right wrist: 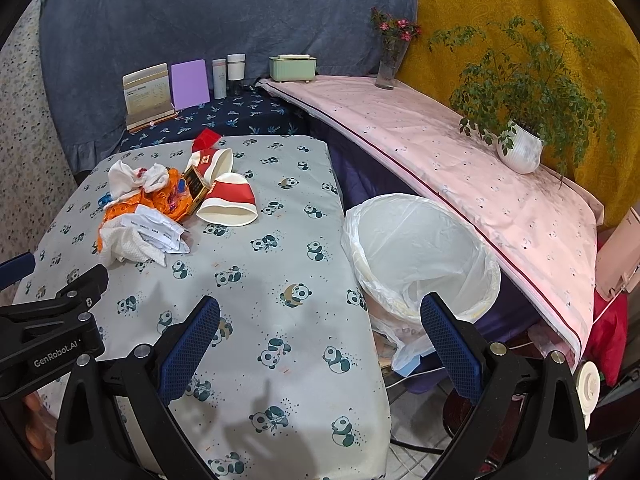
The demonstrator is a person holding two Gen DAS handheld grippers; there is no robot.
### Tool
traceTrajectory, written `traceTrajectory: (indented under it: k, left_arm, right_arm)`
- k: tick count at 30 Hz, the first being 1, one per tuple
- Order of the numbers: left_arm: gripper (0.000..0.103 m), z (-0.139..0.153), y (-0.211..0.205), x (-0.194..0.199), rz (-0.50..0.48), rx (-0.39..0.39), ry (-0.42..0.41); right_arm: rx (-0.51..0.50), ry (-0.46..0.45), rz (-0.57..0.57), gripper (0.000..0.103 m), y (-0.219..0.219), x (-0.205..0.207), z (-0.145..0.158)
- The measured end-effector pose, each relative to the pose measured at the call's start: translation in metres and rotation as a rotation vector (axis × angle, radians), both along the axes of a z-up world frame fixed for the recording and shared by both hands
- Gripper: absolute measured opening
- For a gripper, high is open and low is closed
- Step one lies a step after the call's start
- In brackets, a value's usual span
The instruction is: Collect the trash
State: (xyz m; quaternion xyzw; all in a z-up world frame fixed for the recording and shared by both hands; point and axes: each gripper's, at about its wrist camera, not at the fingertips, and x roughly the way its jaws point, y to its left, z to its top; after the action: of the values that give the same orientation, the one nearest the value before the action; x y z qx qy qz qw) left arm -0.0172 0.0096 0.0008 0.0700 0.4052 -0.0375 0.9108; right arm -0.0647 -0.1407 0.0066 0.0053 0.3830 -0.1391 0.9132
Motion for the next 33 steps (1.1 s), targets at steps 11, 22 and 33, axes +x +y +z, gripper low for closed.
traceTrajectory:
  k: [11,22,33]
  left_arm:
    - [0.096,0.0024,0.0008,0.0039,-0.013,-0.006,0.001]
    - [0.096,0.003,-0.0007,0.0056,-0.021,-0.008,-0.005]
    - [0.096,0.0002,0.0029,0.005,-0.031,-0.024,-0.023]
  right_arm:
    - [0.0,-0.005,-0.007,0.096,-0.0027,0.0011,0.0004]
    - [-0.001,-0.005,-0.009,0.096,-0.0017,0.0008,0.0001]
    - [0.003,-0.009,-0.017,0.096,-0.0017,0.0033,-0.0002]
